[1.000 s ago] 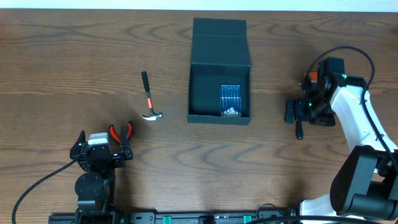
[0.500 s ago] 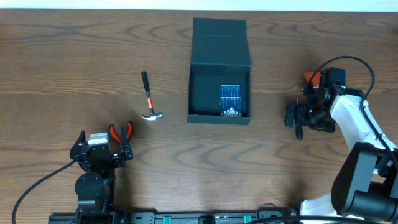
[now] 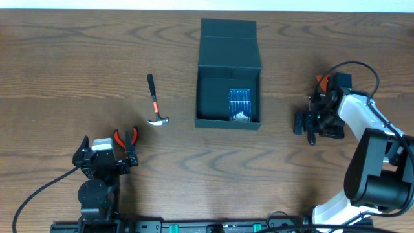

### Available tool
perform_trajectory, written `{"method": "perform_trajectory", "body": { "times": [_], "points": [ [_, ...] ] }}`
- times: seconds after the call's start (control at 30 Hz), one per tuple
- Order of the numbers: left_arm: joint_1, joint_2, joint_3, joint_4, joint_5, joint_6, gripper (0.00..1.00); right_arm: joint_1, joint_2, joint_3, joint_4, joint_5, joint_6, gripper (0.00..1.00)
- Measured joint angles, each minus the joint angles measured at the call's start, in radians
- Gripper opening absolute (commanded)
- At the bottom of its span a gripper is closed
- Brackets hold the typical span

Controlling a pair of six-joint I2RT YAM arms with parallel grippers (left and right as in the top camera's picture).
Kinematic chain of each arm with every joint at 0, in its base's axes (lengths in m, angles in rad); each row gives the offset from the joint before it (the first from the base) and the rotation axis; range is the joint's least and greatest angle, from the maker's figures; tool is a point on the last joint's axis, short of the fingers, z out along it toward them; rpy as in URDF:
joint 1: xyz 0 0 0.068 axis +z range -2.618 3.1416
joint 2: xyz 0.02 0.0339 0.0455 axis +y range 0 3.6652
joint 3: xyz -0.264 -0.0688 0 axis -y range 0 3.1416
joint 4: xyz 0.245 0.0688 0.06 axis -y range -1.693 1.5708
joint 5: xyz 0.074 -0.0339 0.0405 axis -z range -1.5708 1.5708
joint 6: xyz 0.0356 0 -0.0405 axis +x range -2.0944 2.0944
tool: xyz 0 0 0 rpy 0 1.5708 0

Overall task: Pack container
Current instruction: 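Grasp the yellow-handled screwdriver with the right gripper and lift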

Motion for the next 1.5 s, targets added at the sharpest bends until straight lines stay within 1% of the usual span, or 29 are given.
{"method": "perform_trajectory", "body": {
  "times": [0.3,0.5,0.6,0.8,0.83,0.97,1.03,1.1,1.13,1.2,1.23,1.4,1.5],
  "points": [
    [0.000,0.000,0.000,0.000,0.000,0.000,0.99,0.000,0.014,0.000,0.010,0.048,-0.001,0.99],
    [0.000,0.000,0.000,0.000,0.000,0.000,0.98,0.000,0.014,0.000,0.010,0.051,0.002,0.91],
    [0.000,0.000,0.000,0.000,0.000,0.000,0.99,0.000,0.014,0.000,0.009,0.055,0.009,0.85],
    [0.000,0.000,0.000,0.000,0.000,0.000,0.99,0.000,0.014,0.002,0.000,0.073,0.033,0.79],
    [0.000,0.000,0.000,0.000,0.000,0.000,0.99,0.000,0.014,0.003,-0.002,0.074,0.035,0.77],
    [0.000,0.000,0.000,0.000,0.000,0.000,0.98,0.000,0.014,0.003,-0.017,0.083,0.041,0.60],
    [0.000,0.000,0.000,0.000,0.000,0.000,0.99,0.000,0.014,0.003,-0.021,0.089,0.046,0.60],
    [0.000,0.000,0.000,0.000,0.000,0.000,0.99,0.000,0.014,0.003,-0.021,0.092,0.047,0.57],
    [0.000,0.000,0.000,0.000,0.000,0.000,0.98,0.000,0.014,0.003,-0.021,0.092,0.046,0.52],
    [0.000,0.000,0.000,0.000,0.000,0.000,0.99,0.000,0.014,0.003,-0.024,0.096,0.047,0.39],
    [0.000,0.000,0.000,0.000,0.000,0.000,0.99,0.000,0.014,0.003,-0.025,0.098,0.047,0.34],
    [0.000,0.000,0.000,0.000,0.000,0.000,0.99,0.000,0.014,0.003,-0.027,0.100,0.056,0.35],
    [0.000,0.000,0.000,0.000,0.000,0.000,0.99,0.000,0.014,0.003,-0.027,0.100,0.056,0.32]
  ]
}}
